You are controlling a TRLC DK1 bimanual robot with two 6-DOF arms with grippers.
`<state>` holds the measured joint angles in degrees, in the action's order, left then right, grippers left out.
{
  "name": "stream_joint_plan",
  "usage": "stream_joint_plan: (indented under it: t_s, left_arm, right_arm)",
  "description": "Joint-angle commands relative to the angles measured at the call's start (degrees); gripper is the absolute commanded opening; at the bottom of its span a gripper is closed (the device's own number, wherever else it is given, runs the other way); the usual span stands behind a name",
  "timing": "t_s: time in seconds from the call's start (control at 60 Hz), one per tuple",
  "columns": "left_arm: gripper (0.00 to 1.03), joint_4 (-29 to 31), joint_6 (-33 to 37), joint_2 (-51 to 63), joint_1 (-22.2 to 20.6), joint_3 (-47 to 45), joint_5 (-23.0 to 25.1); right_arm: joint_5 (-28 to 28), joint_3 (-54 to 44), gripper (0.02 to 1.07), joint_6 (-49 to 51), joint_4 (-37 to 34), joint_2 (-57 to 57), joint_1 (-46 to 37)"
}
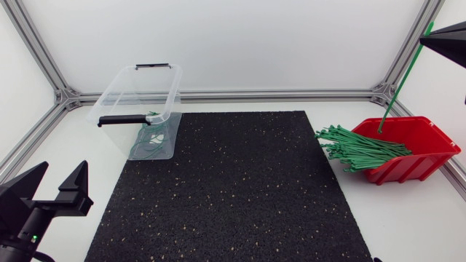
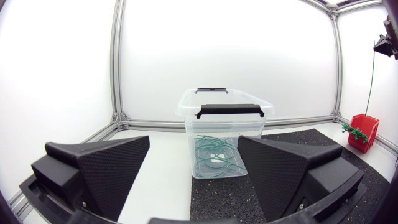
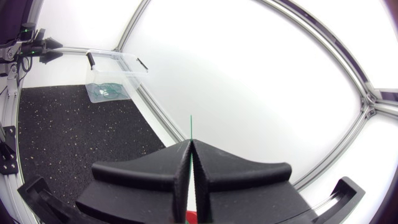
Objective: Take a green cable tie from the red box, thread the tail through the head to close it, then place it in the transparent bin on the left.
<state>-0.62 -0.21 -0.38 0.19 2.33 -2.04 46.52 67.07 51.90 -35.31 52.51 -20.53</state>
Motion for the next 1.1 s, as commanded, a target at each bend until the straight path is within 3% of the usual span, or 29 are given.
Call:
stream_joint_plan:
  t_s: [0.0,0.3,0.633,1.083]
  left_arm:
    - [0.99,0.5,-0.8,-0.2,-0.5,-2.3,-0.5]
    - [0.99,0.5,-0.8,-0.2,-0.5,-2.3,-0.5]
    - [0.99,0.5,-0.8,-0.2,-0.5,-2.3,-0.5]
    - [0.99,0.5,-0.8,-0.2,-0.5,-2.3,-0.5]
  right_arm:
    - [-0.7,0.4,0.10,-3.5,0.4,-2.6,2.6]
    - [-6.9,0.2,0.11,-11.5,-0.5,-4.9,15.3]
    - [-20.9,-4.8,0.12,-22.1,4.7,-5.2,38.3]
    - [-28.4,-10.1,0.13,-35.2,16.7,1.3,52.4]
